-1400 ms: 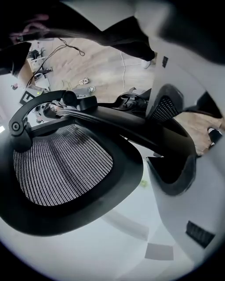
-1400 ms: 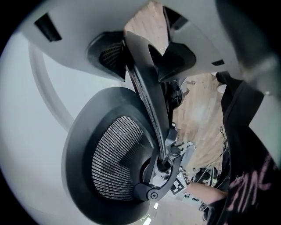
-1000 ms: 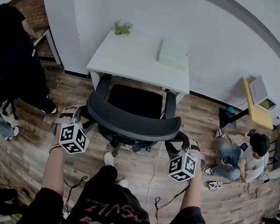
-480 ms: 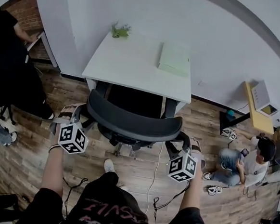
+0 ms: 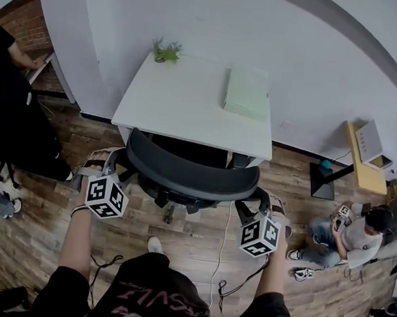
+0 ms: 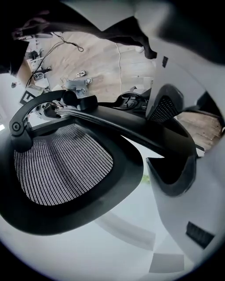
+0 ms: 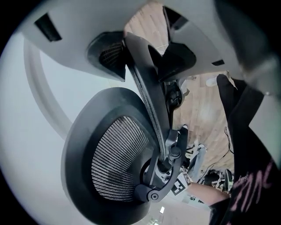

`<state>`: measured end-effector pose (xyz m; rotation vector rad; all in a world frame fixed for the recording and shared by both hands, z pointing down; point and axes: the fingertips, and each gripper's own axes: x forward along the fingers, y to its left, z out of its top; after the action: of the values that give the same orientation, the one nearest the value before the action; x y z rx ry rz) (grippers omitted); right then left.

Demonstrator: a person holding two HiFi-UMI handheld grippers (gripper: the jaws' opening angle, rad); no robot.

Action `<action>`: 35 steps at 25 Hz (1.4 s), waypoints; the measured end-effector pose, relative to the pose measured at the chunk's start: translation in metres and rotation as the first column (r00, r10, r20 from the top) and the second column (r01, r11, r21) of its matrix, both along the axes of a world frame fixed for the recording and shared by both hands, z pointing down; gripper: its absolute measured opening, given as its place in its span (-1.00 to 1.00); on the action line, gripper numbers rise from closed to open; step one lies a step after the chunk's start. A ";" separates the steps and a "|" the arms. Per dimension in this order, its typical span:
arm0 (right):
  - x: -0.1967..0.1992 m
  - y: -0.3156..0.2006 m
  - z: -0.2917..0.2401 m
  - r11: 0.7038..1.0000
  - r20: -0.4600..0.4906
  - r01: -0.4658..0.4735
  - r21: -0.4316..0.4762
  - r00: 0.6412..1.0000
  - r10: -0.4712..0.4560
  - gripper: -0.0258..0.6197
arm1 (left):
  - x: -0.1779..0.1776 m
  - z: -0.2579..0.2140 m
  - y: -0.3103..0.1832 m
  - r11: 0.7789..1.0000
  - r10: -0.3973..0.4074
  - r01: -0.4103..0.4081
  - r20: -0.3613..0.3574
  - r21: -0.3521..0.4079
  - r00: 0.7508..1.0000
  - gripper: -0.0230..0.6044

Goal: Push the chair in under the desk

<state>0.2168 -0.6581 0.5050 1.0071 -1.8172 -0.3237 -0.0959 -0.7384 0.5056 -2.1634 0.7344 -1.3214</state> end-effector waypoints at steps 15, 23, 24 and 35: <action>0.000 -0.056 -0.001 1.000 0.000 -0.017 -0.004 1.000 0.017 -0.18 | 0.001 -0.001 -0.057 1.000 0.017 -0.017 -0.010 0.006 1.000 -0.10; 0.001 -0.084 0.000 1.000 -0.002 0.005 -0.005 1.000 -0.005 -0.18 | 0.000 0.001 -0.080 1.000 -0.011 0.011 -0.010 0.000 1.000 -0.09; 0.001 -0.088 0.001 1.000 -0.001 0.009 -0.004 1.000 -0.009 -0.18 | 0.000 0.001 -0.083 1.000 -0.017 0.017 -0.009 -0.001 1.000 -0.09; 0.005 -0.121 0.001 0.999 0.001 0.040 0.004 0.999 -0.040 -0.18 | 0.002 0.002 -0.109 0.998 -0.056 0.056 -0.010 -0.004 0.998 -0.08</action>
<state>0.2216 -0.7788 0.5060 0.9749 -1.8405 -0.3508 -0.0935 -0.8478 0.5080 -2.1686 0.8029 -1.3412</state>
